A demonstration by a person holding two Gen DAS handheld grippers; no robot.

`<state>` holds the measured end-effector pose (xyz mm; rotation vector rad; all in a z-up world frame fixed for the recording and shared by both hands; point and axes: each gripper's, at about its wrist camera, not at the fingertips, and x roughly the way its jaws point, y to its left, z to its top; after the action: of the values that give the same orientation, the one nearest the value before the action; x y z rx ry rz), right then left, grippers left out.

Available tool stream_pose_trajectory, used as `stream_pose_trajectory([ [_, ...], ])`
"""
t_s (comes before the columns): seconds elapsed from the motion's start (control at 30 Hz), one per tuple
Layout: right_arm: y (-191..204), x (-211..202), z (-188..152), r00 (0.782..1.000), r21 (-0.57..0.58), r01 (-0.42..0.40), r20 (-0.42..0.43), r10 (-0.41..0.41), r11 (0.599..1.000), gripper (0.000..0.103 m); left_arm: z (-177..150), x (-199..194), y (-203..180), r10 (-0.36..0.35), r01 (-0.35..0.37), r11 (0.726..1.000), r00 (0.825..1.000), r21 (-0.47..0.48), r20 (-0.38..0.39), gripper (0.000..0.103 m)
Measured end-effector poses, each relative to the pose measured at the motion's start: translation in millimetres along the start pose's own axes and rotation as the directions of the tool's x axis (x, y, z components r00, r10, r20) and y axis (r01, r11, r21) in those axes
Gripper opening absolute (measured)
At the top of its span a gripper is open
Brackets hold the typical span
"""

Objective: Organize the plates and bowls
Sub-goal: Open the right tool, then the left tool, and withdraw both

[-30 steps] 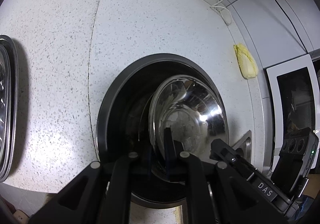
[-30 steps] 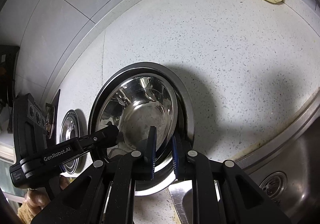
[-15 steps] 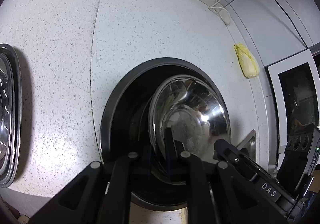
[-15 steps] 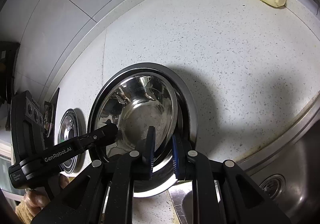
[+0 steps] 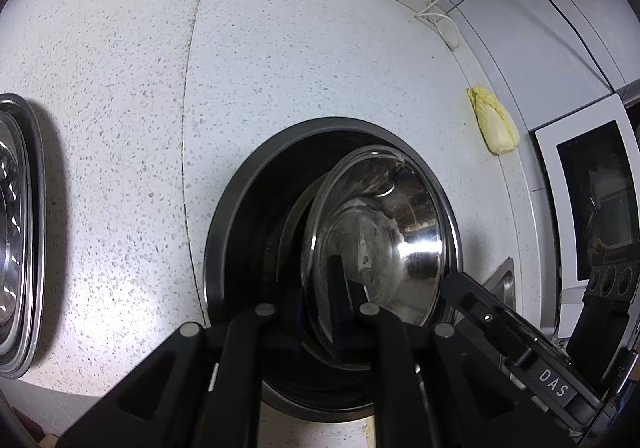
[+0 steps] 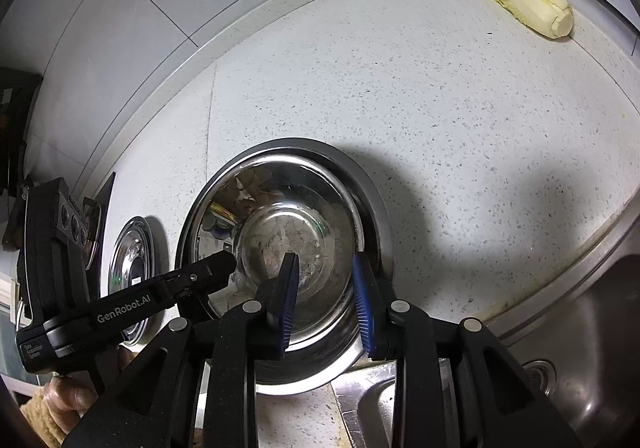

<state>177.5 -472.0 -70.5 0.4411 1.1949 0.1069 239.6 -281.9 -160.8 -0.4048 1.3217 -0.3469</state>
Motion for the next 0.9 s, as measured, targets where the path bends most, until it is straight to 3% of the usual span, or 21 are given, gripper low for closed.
stream_pose_trajectory([
  [0.33, 0, -1, 0, 1.000, 0.000, -0.007, 0.002, 0.007, 1.000, 0.024, -2, -2, -8, 0.020, -0.020, 0.999, 1.000, 0.029, 0.015, 0.013],
  [0.53, 0, -7, 1, 1.000, -0.006, 0.005, 0.018, -0.005, 1.000, 0.024, -4, -9, -16, 0.020, -0.022, 0.998, 0.999, 0.064, 0.039, 0.029],
  [0.9, -3, -15, 0, 0.999, -0.003, 0.019, 0.038, -0.018, 1.000, 0.024, -3, -31, -24, 0.043, -0.058, 0.988, 0.994, 0.141, 0.102, 0.034],
])
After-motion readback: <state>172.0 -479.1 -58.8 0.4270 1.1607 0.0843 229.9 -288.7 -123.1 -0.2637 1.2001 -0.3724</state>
